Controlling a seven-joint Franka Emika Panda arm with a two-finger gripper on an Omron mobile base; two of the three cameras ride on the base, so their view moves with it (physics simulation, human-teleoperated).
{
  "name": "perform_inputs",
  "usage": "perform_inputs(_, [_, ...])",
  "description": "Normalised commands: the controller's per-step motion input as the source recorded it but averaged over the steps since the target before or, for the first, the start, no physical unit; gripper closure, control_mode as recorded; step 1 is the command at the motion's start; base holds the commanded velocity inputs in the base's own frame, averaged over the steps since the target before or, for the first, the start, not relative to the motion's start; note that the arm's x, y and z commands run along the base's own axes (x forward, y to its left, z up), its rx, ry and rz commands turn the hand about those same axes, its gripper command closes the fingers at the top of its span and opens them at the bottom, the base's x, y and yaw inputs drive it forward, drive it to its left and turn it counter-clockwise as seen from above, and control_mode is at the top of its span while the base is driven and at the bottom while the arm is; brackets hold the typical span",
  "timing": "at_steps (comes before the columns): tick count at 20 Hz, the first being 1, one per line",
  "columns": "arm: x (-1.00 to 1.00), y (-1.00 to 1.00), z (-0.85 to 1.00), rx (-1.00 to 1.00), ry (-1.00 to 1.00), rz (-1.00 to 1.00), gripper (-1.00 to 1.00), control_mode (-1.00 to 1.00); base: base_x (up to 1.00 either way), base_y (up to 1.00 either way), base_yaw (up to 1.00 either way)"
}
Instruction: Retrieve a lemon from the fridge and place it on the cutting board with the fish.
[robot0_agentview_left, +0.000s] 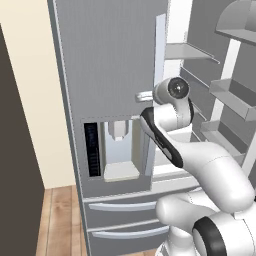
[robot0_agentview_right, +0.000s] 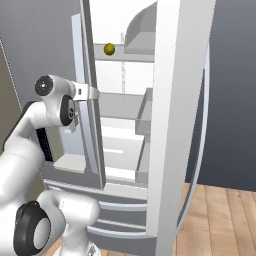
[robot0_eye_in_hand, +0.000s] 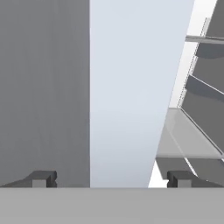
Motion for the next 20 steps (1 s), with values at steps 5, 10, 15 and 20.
perform_inputs(5, [0.19, 0.00, 0.00, 0.00, 0.00, 0.00, 1.00, -1.00, 0.00, 0.00, 0.00])
perform_inputs(10, [0.02, 0.00, 0.00, 0.00, 0.00, 0.00, 1.00, -1.00, 0.00, 0.00, 0.00])
perform_inputs(15, [0.00, 0.00, 0.00, 0.00, 0.00, 0.00, 1.00, -1.00, 0.00, 0.00, 0.00])
perform_inputs(20, [-0.10, 0.03, 0.00, 0.00, 0.00, -0.02, 1.00, -1.00, 0.00, 0.00, 0.00])
